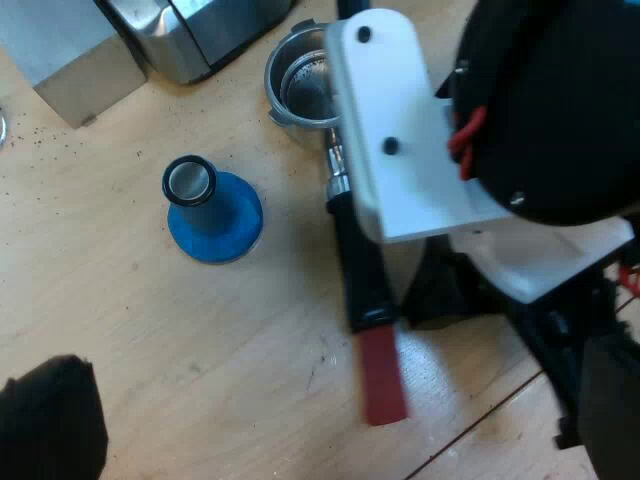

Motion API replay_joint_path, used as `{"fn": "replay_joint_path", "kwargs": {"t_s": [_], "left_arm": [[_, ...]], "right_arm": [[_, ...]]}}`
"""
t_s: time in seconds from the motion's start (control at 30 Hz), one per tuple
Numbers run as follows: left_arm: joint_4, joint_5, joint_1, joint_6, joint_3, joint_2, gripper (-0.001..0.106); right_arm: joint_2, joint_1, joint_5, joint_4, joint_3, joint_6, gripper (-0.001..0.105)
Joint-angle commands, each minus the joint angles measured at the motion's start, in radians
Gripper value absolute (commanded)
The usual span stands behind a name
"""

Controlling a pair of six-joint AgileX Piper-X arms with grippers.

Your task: Put the handle in the coffee machine

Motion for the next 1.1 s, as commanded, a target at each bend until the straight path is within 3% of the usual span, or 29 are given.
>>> {"fn": "replay_joint_path", "kwargs": {"t_s": [0.03,0.33,0.4,0.5,0.7,0.87,0.9,0.97,1.07,1.1], "left_arm": [[-0.003,-0.018,-0.003,-0.013,-0.007,-0.002,0.098],[-0.003,-0.018,-0.003,-0.013,-0.007,-0.002,0.098],[-0.003,-0.04,-0.003,-0.013,-0.013,-0.002,0.098],[-0.001,-0.074,-0.003,-0.013,-0.044,-0.002,0.098],[0.006,-0.078,-0.003,-0.028,-0.134,-0.008,0.098],[0.006,-0.078,-0.003,-0.033,-0.14,-0.047,0.098],[0.006,-0.078,-0.003,-0.04,-0.14,-0.058,0.098],[0.006,-0.076,-0.003,-0.061,-0.14,-0.134,0.098],[0.006,-0.071,-0.003,-0.061,-0.14,-0.181,0.098],[0.006,-0.058,-0.003,-0.064,-0.14,-0.197,0.098]], "right_arm": [[0.011,0.003,-0.01,-0.052,-0.032,0.005,0.0],[-0.031,0.003,0.033,0.129,-0.032,0.005,0.0],[-0.084,0.003,0.13,0.229,-0.032,-0.007,0.0],[-0.137,-0.007,0.179,0.292,-0.032,-0.037,0.0],[-0.244,-0.054,0.188,0.338,-0.032,-0.048,0.0],[-0.288,-0.076,0.203,0.338,-0.032,-0.048,0.001],[-0.329,-0.103,0.201,0.338,-0.032,-0.056,0.015],[-0.344,-0.119,0.201,0.336,-0.032,-0.056,0.032],[-0.349,-0.125,0.201,0.329,-0.032,-0.06,0.048],[-0.349,-0.125,0.195,0.318,-0.032,-0.063,0.059]]}}
